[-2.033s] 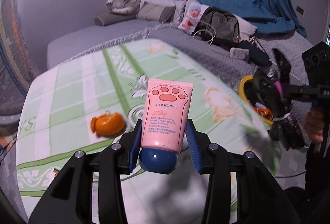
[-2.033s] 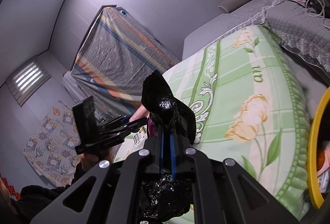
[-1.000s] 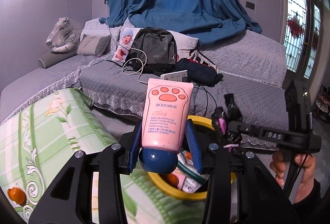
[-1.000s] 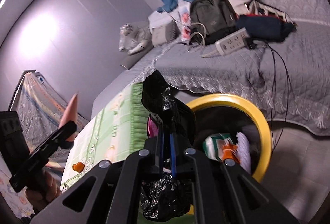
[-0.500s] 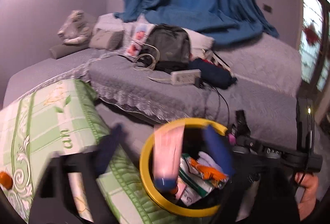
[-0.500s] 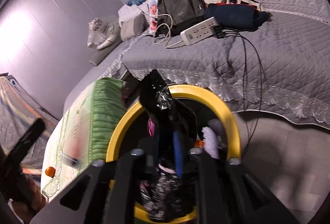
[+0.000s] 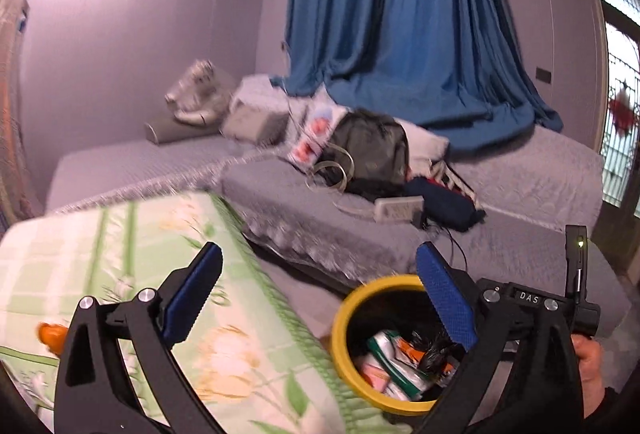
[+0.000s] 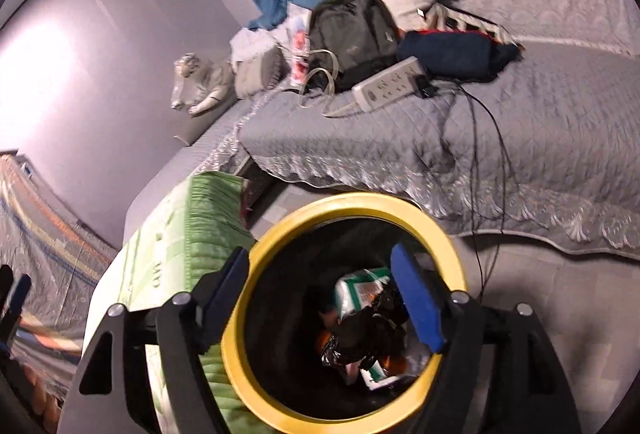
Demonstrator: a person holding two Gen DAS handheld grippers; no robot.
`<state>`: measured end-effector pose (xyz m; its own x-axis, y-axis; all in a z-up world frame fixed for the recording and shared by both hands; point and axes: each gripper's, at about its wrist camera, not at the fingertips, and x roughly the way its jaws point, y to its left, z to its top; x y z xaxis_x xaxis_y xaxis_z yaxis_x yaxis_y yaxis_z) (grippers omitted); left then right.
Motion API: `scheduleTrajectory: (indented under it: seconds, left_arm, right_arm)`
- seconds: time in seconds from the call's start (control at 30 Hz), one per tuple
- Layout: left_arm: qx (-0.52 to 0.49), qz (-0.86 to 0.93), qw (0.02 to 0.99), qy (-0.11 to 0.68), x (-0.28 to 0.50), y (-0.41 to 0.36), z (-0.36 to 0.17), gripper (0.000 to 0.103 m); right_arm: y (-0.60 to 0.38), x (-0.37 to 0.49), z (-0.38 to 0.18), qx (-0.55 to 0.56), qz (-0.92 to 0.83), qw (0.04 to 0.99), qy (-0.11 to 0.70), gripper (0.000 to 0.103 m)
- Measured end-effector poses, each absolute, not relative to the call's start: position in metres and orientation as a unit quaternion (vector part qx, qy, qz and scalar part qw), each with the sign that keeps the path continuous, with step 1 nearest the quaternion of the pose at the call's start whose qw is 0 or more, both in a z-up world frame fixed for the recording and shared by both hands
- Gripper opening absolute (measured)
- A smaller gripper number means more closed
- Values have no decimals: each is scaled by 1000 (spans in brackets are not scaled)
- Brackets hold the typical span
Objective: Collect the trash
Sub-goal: 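Grasp the orange peel with the right gripper while the left moves toward the white medicine box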
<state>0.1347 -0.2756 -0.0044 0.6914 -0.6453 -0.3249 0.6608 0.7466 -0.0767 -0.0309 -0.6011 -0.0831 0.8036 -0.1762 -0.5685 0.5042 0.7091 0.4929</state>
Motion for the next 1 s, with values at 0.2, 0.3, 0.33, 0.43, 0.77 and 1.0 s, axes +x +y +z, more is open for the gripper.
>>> scheduleTrajectory:
  seconds: [0.2, 0.3, 0.33, 0.43, 0.77, 1.0]
  left_arm:
    - [1, -332, 936, 121, 121, -216, 25, 95]
    - [-20, -319, 942, 105, 118, -180, 35, 95]
    - [-24, -313, 944, 100, 118, -169, 36, 95]
    - [-43, -265, 960, 84, 118, -115, 27, 95]
    - [-90, 37, 982, 161, 145, 96, -49, 95]
    - [-141, 82, 960, 230, 137, 161, -98, 95]
  right_arm:
    - [-546, -2, -43, 261, -107, 935, 216, 94]
    - [-509, 23, -26, 222, -44, 952, 205, 95]
    - [-491, 37, -20, 205, -14, 957, 206, 95]
    - [-442, 74, -7, 153, 58, 961, 224, 95]
    - [-257, 201, -20, -7, 229, 915, 331, 95]
    - [-155, 249, -67, -108, 278, 879, 373, 95]
